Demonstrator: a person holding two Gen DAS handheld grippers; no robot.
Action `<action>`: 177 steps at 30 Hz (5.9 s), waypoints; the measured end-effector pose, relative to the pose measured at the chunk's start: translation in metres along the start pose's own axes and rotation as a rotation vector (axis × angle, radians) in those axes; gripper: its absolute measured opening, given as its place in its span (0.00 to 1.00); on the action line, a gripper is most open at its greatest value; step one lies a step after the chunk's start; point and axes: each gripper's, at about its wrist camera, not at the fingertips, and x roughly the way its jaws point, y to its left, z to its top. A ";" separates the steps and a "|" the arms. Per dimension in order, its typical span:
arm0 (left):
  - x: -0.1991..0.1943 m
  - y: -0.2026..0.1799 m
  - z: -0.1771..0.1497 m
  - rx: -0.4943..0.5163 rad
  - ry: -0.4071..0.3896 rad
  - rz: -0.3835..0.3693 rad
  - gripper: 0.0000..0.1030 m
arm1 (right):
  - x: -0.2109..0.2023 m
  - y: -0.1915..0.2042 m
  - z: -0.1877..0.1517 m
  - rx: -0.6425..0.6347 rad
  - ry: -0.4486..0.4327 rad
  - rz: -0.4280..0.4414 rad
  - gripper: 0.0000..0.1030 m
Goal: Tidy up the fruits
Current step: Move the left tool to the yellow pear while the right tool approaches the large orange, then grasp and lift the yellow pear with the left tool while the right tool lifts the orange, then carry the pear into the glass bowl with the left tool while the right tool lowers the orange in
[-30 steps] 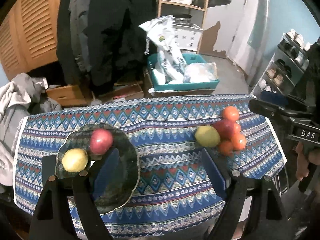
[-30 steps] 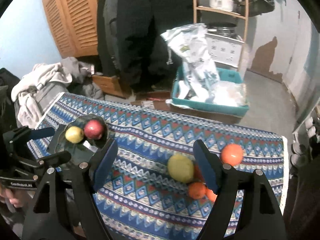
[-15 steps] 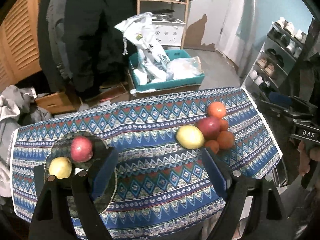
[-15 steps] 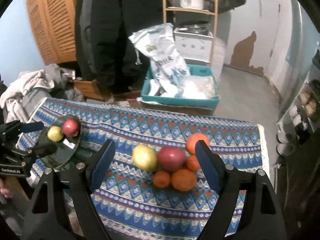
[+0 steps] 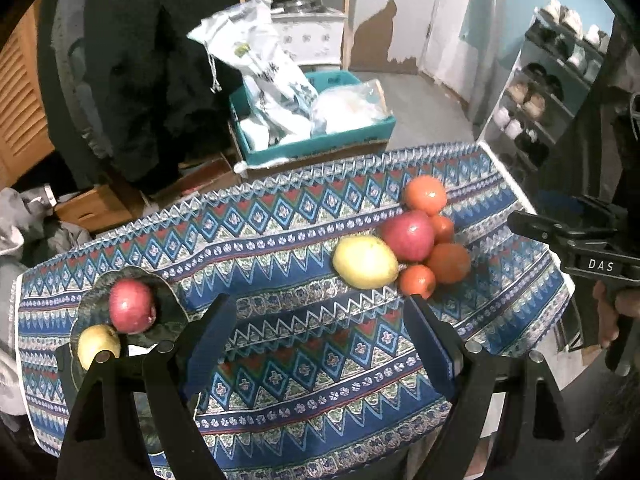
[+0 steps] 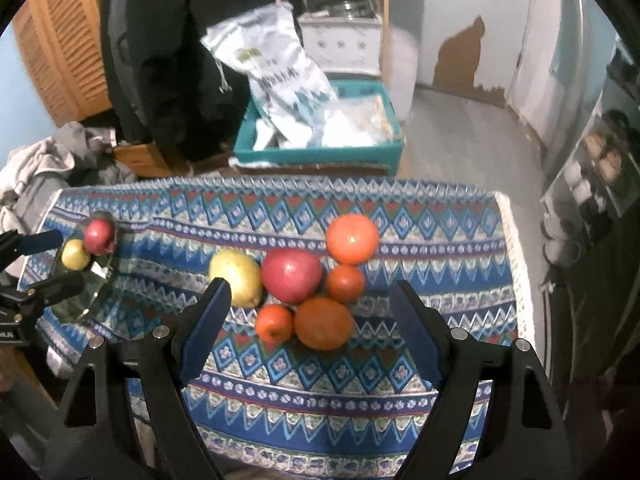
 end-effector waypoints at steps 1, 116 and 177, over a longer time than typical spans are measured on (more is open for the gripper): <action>0.006 0.000 -0.001 -0.001 0.009 0.002 0.84 | 0.003 -0.001 -0.001 0.004 0.009 0.003 0.80; 0.034 -0.025 0.006 0.031 -0.004 -0.046 0.68 | -0.003 0.027 0.014 -0.069 -0.125 0.021 0.64; 0.002 0.224 -0.119 -0.418 0.025 0.122 0.68 | 0.110 0.317 0.037 -0.368 0.101 0.400 0.64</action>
